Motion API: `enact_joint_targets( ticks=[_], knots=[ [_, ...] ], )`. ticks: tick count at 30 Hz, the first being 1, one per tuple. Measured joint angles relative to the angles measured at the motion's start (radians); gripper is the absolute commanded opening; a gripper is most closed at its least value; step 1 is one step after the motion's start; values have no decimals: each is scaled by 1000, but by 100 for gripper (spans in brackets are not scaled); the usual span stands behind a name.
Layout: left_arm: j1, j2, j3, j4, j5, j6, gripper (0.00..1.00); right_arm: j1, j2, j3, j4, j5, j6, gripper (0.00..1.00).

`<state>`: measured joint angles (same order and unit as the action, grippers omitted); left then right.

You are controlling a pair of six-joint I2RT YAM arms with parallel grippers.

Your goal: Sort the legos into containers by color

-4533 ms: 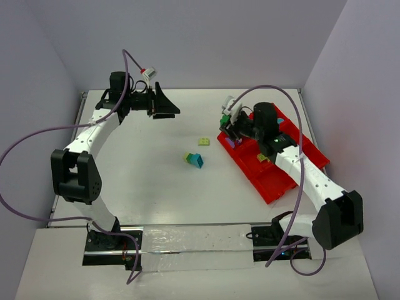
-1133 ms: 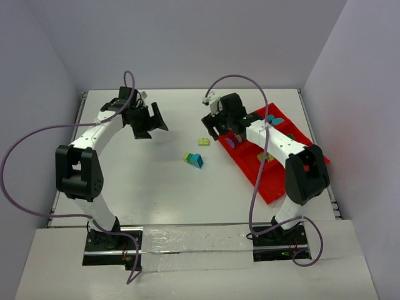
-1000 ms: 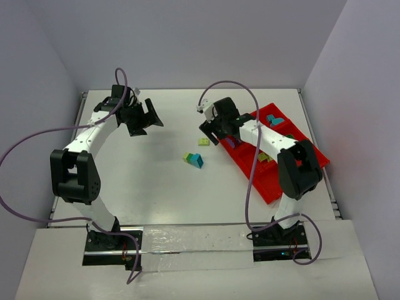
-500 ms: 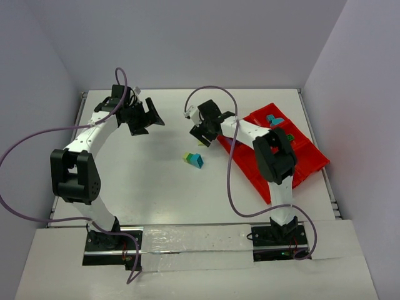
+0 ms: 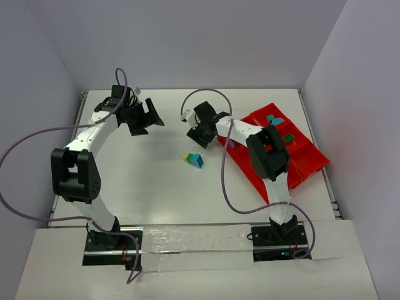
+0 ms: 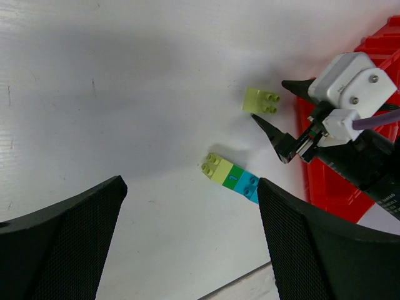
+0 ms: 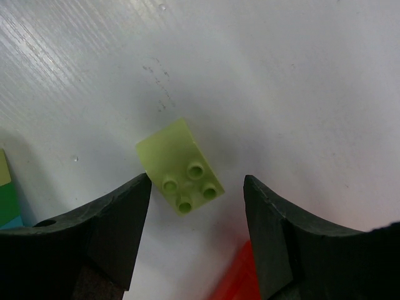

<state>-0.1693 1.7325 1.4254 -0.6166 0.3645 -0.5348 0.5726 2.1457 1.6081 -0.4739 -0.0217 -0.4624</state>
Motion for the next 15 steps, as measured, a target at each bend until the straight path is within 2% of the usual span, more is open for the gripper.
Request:
enact_joint_targets(
  ticks=[3,6,9,12,15],
  knots=[
    [2,0,0,0,-1,5,94,3,7,7,-3,-2,3,60],
    [2,0,0,0,-1,9,93,4,7,12,-3,-2,5,45],
    [3,0,0,0,-1,14,93,4,7,13,-3,-2,10,24],
    [3,0,0,0,-1,15,93,4,7,21,-3,-1,23,14],
    [3,0,0,0,0,19,93,4,6,32,-5,-4,40,14]
  ],
)
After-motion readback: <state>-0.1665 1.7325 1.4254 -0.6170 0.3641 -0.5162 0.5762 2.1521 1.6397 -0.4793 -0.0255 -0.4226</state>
